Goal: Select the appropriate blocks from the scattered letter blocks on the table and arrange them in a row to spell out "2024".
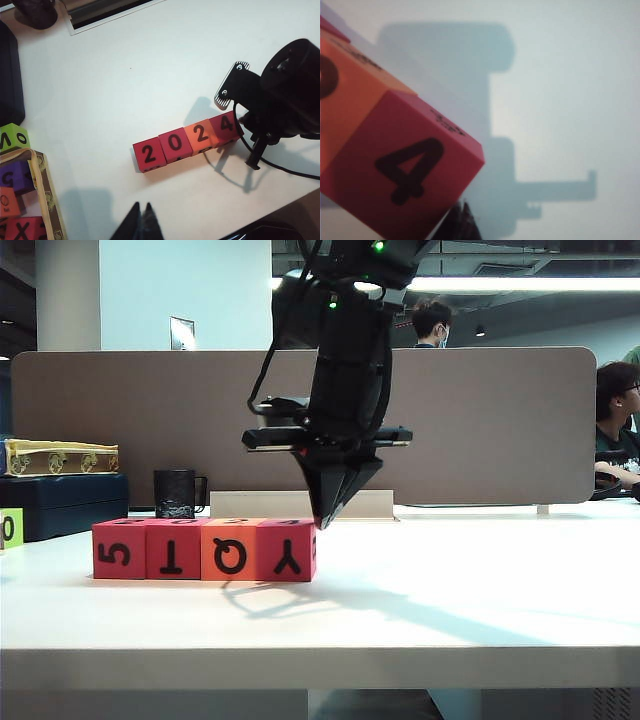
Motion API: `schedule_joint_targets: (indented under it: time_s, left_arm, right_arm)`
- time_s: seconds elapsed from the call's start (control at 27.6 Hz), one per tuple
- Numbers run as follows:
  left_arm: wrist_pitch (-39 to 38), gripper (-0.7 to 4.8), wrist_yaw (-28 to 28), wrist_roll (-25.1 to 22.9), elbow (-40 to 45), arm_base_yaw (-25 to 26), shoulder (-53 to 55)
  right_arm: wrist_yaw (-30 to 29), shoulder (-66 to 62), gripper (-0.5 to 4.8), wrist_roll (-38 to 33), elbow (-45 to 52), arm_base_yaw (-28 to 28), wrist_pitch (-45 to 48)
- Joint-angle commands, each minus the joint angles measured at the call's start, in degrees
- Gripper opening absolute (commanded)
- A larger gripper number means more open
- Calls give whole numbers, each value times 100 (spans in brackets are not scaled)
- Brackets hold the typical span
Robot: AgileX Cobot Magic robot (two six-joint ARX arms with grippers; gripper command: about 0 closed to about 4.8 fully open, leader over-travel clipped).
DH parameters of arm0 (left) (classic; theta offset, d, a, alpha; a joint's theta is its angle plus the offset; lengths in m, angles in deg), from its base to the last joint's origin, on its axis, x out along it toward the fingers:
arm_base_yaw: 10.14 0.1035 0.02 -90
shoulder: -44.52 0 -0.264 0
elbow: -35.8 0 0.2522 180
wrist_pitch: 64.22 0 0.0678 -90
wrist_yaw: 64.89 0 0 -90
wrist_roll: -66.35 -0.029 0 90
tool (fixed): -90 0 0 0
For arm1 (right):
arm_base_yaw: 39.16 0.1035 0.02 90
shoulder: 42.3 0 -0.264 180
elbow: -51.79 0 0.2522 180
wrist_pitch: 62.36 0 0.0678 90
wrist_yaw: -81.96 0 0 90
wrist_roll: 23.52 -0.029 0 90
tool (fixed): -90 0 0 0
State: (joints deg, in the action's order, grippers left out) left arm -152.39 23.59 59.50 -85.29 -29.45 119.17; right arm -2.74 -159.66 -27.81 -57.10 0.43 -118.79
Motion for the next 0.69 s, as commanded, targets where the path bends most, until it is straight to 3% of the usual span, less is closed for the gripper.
schedule_joint_targets:
  time_s: [0.04, 0.33, 0.43, 0.69]
  left_arm:
    - [35, -6, -26, -22, -22, -4, -17]
    - [35, -6, -24, -22, -22, -7, -17]
    - [42, -6, -24, -24, -22, -7, -17]
    - [404, -6, -24, -44, -20, -7, -22]
  right_arm:
    - [-136, 11, -5, -20, -13, 20, 177]
    - [-103, 13, -5, -17, -13, 44, 306]
    - [251, 37, -5, -15, -15, 33, 210]
    - [485, 417, -5, 74, -15, -105, -162]
